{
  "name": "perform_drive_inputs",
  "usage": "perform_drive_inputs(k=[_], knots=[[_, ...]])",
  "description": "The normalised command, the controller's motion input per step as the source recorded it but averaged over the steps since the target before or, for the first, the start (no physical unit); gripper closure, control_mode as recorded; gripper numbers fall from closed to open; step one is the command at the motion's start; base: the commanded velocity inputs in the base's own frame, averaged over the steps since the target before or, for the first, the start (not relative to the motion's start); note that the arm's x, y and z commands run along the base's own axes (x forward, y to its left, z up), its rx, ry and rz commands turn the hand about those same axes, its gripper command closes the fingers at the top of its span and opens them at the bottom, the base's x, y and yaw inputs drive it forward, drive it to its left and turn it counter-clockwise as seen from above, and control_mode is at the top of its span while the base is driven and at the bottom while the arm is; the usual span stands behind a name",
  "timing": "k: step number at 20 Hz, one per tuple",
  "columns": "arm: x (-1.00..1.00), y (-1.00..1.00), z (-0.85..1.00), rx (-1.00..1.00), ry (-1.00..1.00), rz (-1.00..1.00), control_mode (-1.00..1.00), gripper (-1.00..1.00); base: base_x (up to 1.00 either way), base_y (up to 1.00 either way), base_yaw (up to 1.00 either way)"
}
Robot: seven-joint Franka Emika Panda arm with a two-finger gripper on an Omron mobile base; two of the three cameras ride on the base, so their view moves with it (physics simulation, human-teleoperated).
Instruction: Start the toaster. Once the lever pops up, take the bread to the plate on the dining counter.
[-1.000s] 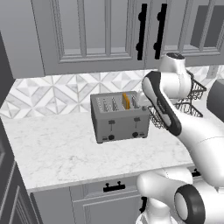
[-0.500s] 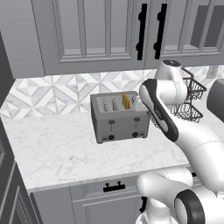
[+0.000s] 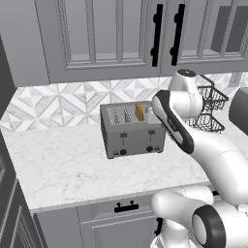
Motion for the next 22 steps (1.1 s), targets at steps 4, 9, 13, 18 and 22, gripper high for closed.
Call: perform_drive_inputs(k=[4,9,13,18,22], knots=[[0.25,0.00,-0.21,0.00,0.00,0.00,-1.00,1.00,0.00,0.00,0.00],[0.21,0.01,-0.25,-0.01,0.00,0.00,-1.00,1.00,0.00,0.00,0.00],[0.20,0.00,-0.21,0.00,0.00,0.00,-1.00,1.00,0.00,0.00,0.00],[0.18,0.01,-0.24,0.00,0.00,0.00,-1.00,1.00,0.00,0.00,0.00],[0.15,0.00,-0.19,0.00,0.00,0.00,-1.00,1.00,0.00,0.00,0.00]])
